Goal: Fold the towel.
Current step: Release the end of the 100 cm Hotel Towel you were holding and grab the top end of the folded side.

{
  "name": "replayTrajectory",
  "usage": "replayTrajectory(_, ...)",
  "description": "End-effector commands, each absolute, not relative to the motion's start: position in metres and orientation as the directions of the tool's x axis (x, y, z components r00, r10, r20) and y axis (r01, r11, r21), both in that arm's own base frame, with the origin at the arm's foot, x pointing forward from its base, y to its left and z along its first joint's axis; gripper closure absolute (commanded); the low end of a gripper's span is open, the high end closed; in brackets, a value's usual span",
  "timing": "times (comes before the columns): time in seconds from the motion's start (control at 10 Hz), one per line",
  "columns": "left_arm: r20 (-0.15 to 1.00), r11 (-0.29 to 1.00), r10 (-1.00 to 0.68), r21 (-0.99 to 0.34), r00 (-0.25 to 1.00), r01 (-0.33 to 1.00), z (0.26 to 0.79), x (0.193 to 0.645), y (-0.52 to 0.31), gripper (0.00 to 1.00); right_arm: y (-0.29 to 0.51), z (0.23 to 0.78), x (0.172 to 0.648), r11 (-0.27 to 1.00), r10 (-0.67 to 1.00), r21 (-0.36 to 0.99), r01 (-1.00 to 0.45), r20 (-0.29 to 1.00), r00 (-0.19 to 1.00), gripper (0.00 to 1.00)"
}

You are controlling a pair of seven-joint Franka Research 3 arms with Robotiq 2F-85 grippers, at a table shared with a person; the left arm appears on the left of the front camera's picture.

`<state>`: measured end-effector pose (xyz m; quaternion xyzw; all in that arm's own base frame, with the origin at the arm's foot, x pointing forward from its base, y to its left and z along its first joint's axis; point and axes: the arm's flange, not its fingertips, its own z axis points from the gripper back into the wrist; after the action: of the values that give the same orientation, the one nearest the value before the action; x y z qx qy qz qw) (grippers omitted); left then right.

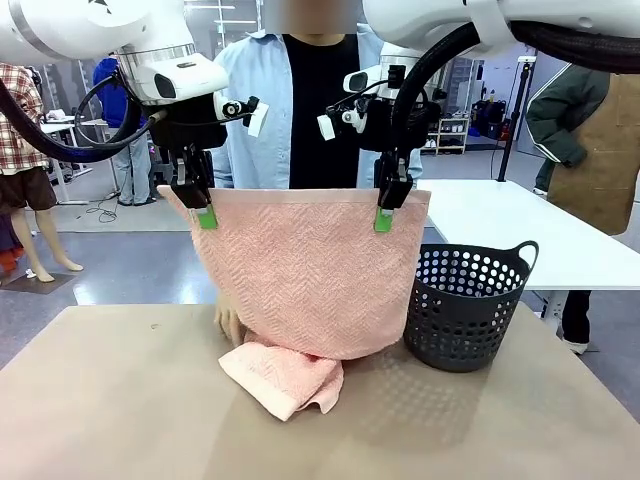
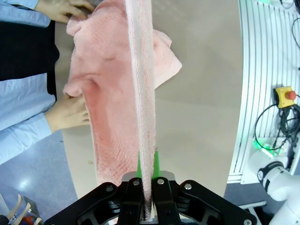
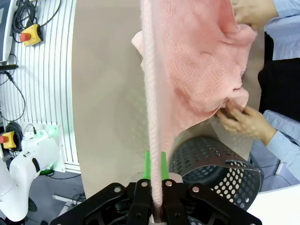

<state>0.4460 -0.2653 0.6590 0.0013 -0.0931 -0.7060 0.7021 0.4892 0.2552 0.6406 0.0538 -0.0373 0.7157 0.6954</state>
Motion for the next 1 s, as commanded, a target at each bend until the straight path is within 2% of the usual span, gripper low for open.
replayTrajectory(0.0, 0.129, 0.008, -0.992, 0.133, -0.010, 0.991, 0.6589, 0.4458, -0.2643, 1.00, 0.2544, 0.6400, 0.4881, -0.029, 0.992, 0.022, -0.999, 0.128, -0.026, 1.00)
replayTrajectory(0.9, 0.129, 0.008, -0.992, 0.133, -0.010, 0.991, 0.6589, 0.4458, -0.2643, 1.00, 0.2544, 0.6400, 0.4881, -0.029, 0.992, 0.022, -0.999, 0.128, -0.026, 1.00)
